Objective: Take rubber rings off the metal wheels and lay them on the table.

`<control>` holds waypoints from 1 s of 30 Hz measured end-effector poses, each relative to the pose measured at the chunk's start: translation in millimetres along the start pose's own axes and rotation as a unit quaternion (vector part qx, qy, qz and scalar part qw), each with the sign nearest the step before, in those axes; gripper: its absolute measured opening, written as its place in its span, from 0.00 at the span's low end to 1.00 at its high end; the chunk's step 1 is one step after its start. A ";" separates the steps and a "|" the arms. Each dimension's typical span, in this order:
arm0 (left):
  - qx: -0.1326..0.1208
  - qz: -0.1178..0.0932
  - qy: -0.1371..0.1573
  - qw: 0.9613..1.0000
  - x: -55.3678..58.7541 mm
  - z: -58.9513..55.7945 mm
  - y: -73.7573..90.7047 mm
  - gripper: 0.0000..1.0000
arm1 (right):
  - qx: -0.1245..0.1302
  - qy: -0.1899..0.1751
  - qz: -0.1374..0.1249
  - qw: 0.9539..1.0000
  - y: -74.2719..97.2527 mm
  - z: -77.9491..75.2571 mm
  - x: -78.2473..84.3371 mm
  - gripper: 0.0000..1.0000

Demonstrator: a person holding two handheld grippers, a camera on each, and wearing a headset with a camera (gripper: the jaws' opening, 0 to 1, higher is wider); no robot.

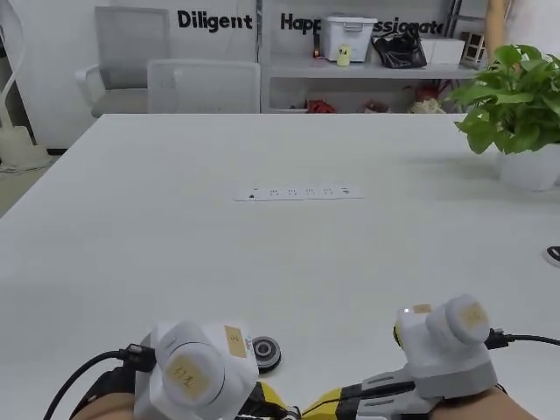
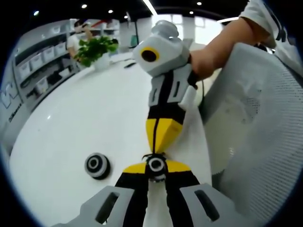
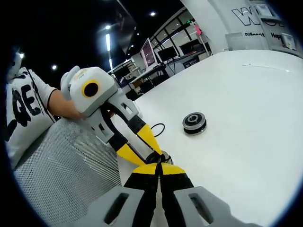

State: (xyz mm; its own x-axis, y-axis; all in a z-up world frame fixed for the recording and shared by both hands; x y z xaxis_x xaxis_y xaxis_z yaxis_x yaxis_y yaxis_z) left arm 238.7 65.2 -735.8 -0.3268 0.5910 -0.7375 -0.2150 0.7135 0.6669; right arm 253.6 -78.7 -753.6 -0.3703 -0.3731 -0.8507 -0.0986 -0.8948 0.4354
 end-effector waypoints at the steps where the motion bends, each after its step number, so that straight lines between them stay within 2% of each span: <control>1: 0.000 0.000 0.000 1.000 0.0 0.0 0.0 0.13 | 0.000 0.000 0.000 1.000 0.1 -0.3 0.1 0.00; 8: 0.001 -0.001 0.002 1.000 0.0 -0.3 -0.3 0.13 | -0.006 0.003 -0.002 1.000 -0.1 1.3 -0.9 0.00; 14: 0.000 -0.001 0.000 1.000 -0.5 -0.9 -0.8 0.13 | -0.024 0.010 -0.009 1.000 -1.9 6.6 -5.7 0.00; 24: 0.004 -0.007 -0.004 1.000 0.2 -0.3 -0.9 0.13 | -0.008 -0.004 -0.020 1.000 1.9 -0.7 -2.0 0.00; 30: 0.012 -0.012 0.012 1.000 0.3 1.2 -0.4 0.14 | -0.005 -0.008 -0.022 1.000 2.4 -1.4 -0.8 0.00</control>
State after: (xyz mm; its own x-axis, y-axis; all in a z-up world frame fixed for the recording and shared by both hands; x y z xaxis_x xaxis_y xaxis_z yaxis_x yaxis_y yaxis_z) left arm 239.8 65.5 -736.5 -0.3431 0.5649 -0.7504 -0.2008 0.7363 0.6461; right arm 254.9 -80.9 -752.3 -0.3809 -0.3294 -0.8640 -0.1062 -0.9126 0.3948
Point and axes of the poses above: the centre of the closed fingertips' face, and the gripper's own axes: y roughly backward along the fingers, z roughly to its left, x roughly out of its underside, the point moved 9 cm from there along y, roughly backward along the fingers, and after that the axes turned 12 degrees about y, right-handed, at the moved point
